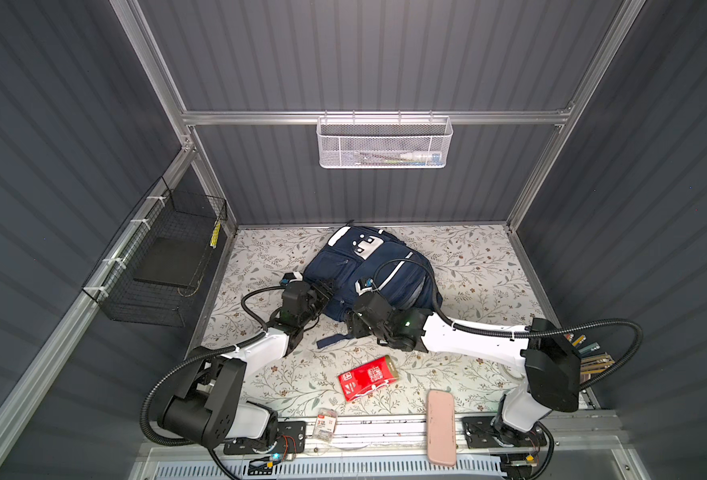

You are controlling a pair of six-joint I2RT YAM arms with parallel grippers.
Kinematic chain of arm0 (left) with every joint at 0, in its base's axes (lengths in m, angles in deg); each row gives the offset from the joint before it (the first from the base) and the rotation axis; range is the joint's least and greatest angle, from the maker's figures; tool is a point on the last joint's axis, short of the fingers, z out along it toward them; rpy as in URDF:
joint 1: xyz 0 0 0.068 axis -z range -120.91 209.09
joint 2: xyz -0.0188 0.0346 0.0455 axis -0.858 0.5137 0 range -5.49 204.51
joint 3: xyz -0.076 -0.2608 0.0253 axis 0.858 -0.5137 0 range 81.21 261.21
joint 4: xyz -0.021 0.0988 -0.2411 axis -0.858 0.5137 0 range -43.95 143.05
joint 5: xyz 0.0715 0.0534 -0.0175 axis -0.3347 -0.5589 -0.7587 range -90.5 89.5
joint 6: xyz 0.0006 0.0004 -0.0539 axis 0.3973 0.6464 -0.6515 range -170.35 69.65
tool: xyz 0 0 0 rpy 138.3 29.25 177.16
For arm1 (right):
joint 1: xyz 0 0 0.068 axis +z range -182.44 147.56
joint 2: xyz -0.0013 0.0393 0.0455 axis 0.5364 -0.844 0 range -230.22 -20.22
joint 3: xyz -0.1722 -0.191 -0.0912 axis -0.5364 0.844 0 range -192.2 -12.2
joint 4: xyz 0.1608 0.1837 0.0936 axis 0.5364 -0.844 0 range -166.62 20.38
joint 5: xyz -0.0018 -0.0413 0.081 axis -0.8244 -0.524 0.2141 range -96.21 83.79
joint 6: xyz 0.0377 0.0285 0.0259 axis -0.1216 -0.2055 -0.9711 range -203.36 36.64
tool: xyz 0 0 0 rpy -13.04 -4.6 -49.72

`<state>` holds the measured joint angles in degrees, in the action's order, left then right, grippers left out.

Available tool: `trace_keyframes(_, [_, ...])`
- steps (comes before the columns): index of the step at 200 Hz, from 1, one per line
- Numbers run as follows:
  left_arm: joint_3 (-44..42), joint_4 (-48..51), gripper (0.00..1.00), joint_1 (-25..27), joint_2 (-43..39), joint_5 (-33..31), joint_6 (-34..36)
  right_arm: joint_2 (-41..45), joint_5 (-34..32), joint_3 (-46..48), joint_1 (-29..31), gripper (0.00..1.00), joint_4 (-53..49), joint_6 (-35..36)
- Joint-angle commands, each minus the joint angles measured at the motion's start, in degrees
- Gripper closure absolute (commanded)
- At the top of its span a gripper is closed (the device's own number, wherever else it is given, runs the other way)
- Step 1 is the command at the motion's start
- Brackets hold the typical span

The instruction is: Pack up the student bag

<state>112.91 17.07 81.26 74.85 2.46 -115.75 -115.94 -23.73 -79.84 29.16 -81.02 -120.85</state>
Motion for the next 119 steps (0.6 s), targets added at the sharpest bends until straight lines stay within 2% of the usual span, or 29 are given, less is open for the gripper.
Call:
trace_keyframes(1, [0.42, -1.86, 0.31, -0.12, 2.87, 0.81, -1.7, -0.94, 1.07, -1.36, 0.22, 0.27, 0.75, -0.87])
trace_keyframes(18, [1.04, -5.03, 0.31, -0.14, 5.93, 2.54, -2.21, -1.13, 1.02, -1.32, 0.2, 0.27, 0.71, -0.58])
trace_keyframes(28, [1.34, -6.88, 0.49, -0.11, 7.67, 3.56, -2.52, -1.3, 0.74, -1.22, 0.27, 0.26, 0.67, -0.62])
trace_keyframes(38, [1.82, -7.76, 0.58, -0.11, 8.71, 4.02, -2.3, -1.35, 0.69, -0.65, 0.25, 0.26, 1.14, -0.94])
trace_keyframes(62, [3.38, -8.92, 1.0, -0.11, 10.52, 5.68, -2.57, -2.07, 0.33, -0.28, 0.11, 0.25, 1.59, -1.51])
trace_keyframes(87, [3.56, -11.1, 1.0, 0.37, 10.9, 8.29, -5.01, -4.19, -1.46, -1.51, -0.85, 0.24, 0.21, -2.49])
trace_keyframes(105, [1.76, -14.85, 1.0, 0.5, 10.03, 8.62, -8.26, -6.62, -0.36, -2.95, -2.86, 0.23, -0.46, -3.07])
trace_keyframes(119, [1.58, -13.32, 1.0, 0.75, 8.15, 8.92, -8.36, -7.65, 0.31, -3.46, -4.46, 0.23, 0.11, -3.13])
